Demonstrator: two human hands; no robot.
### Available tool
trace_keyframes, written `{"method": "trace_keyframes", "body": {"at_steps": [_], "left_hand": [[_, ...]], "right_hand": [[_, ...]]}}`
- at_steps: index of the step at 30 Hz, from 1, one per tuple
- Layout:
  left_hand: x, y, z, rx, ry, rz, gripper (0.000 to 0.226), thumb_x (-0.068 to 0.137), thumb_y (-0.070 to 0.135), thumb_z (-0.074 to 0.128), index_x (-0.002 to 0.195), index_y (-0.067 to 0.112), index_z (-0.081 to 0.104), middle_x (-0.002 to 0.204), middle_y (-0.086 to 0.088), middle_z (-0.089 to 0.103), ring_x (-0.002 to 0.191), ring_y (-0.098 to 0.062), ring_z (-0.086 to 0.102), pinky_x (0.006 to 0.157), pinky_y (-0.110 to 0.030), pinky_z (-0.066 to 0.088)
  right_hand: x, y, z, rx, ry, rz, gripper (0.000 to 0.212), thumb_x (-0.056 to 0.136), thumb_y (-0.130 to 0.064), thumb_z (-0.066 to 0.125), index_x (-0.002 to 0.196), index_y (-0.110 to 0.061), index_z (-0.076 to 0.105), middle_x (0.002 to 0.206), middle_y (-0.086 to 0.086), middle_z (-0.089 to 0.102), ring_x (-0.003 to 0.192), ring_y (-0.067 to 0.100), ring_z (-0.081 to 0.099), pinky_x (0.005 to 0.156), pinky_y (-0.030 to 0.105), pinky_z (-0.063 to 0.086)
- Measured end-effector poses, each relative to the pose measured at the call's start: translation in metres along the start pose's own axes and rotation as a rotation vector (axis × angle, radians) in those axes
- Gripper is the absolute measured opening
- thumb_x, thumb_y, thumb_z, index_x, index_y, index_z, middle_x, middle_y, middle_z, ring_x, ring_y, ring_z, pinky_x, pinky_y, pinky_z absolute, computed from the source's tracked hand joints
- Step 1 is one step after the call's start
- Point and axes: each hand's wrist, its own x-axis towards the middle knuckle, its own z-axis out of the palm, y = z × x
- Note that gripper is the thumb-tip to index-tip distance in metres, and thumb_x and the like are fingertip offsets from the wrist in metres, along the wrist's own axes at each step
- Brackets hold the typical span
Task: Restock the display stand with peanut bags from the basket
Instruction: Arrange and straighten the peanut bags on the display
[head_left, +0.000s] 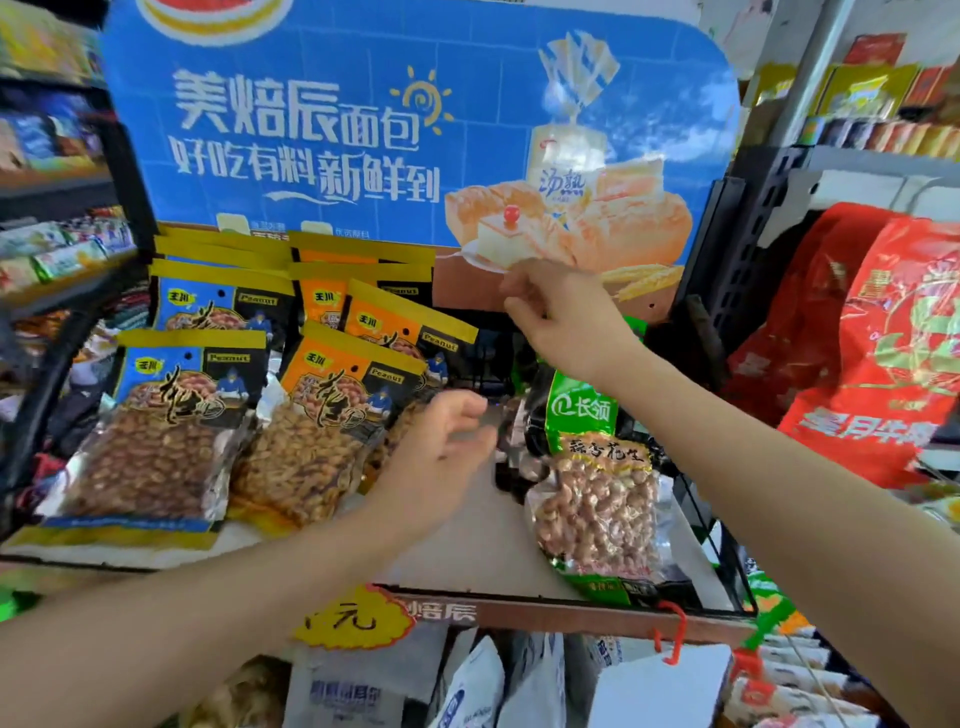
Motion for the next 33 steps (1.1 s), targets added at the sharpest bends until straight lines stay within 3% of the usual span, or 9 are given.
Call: {"method": "trace_keyframes", "body": {"at_steps": [3,6,9,13,19,22,27,30,33], "left_hand": [[0.001,-0.008,-0.057,0.229,0.221,0.131,0.018,0.092,0.012,0.051,0.108,0.02,0.054,0.107,0.008,0.052,0.097,-0.004,0.054,0.074,-0.003,0.04],[0.006,-0.03,-0.111,0.528,0.234,0.04,0.034,0.09,0.02,0.057,0.122,0.015,0.049,0.119,0.002,0.044,0.103,-0.014,0.049,0.087,-0.021,0.036],[0.01,-0.053,-0.147,0.719,0.127,-0.134,0.065,0.083,0.039,0.063,0.136,0.013,0.035,0.14,-0.008,0.034,0.121,-0.021,0.04,0.103,-0.036,0.033],[0.007,-0.067,-0.16,0.887,-0.03,-0.1,0.085,0.077,0.053,0.062,0.142,0.013,0.024,0.147,-0.007,0.027,0.134,-0.026,0.026,0.109,-0.039,0.027],[0.006,-0.069,-0.158,1.072,-0.146,0.022,0.102,0.074,0.065,0.058,0.146,0.012,0.009,0.145,-0.009,0.035,0.13,-0.029,0.032,0.103,-0.037,0.033],[0.006,-0.073,-0.149,1.022,-0.214,-0.023,0.108,0.072,0.066,0.058,0.146,0.007,0.006,0.148,-0.012,0.031,0.133,-0.028,0.032,0.105,-0.038,0.033],[0.009,-0.078,-0.144,0.748,-0.265,-0.183,0.112,0.076,0.054,0.065,0.145,0.004,-0.008,0.156,-0.012,0.007,0.142,-0.028,0.014,0.113,-0.037,0.021],[0.008,-0.076,-0.136,0.611,-0.263,-0.211,0.11,0.08,0.044,0.065,0.144,0.005,-0.015,0.156,-0.009,-0.011,0.144,-0.025,-0.003,0.115,-0.036,0.007],[0.014,-0.076,-0.13,0.43,-0.221,-0.268,0.113,0.078,0.041,0.069,0.144,0.007,-0.017,0.157,-0.007,-0.01,0.144,-0.023,0.0,0.116,-0.036,0.01]], "right_hand": [[0.006,-0.033,0.034,-0.12,-0.32,0.007,0.029,0.093,-0.02,0.046,0.076,-0.001,0.06,0.076,0.016,0.062,0.073,0.03,0.056,0.062,0.035,0.042],[0.013,-0.048,0.074,-0.15,-0.527,0.185,0.047,0.094,-0.025,0.046,0.052,-0.009,0.035,0.054,0.005,0.037,0.053,0.021,0.04,0.048,0.03,0.028],[0.021,-0.043,0.104,-0.05,-0.428,0.446,0.044,0.091,-0.029,0.052,0.054,-0.01,0.037,0.056,0.004,0.04,0.053,0.02,0.043,0.045,0.027,0.03],[0.029,-0.047,0.113,0.235,-0.232,0.649,0.027,0.085,-0.018,0.063,0.061,-0.009,0.054,0.061,0.006,0.054,0.055,0.019,0.051,0.059,0.028,0.043],[0.05,-0.056,0.095,-0.225,0.043,0.601,0.014,0.085,-0.012,0.054,0.094,-0.009,0.064,0.097,0.015,0.06,0.094,0.034,0.057,0.071,0.038,0.047],[0.051,-0.053,0.098,-0.457,-0.183,0.669,0.03,0.087,-0.013,0.048,0.115,-0.006,0.054,0.127,0.018,0.046,0.12,0.039,0.041,0.091,0.047,0.042],[0.049,-0.051,0.104,-0.374,-0.154,0.566,0.049,0.083,-0.04,0.06,0.116,-0.008,0.043,0.111,0.015,0.06,0.105,0.036,0.054,0.083,0.043,0.04],[0.055,-0.055,0.102,-0.438,-0.177,0.365,0.027,0.088,-0.029,0.056,0.108,-0.01,0.053,0.11,0.014,0.062,0.106,0.036,0.054,0.084,0.041,0.042],[0.068,-0.059,0.098,-0.414,-0.315,0.246,0.013,0.092,-0.019,0.05,0.094,-0.007,0.055,0.102,0.017,0.061,0.096,0.037,0.058,0.074,0.041,0.047]]}}
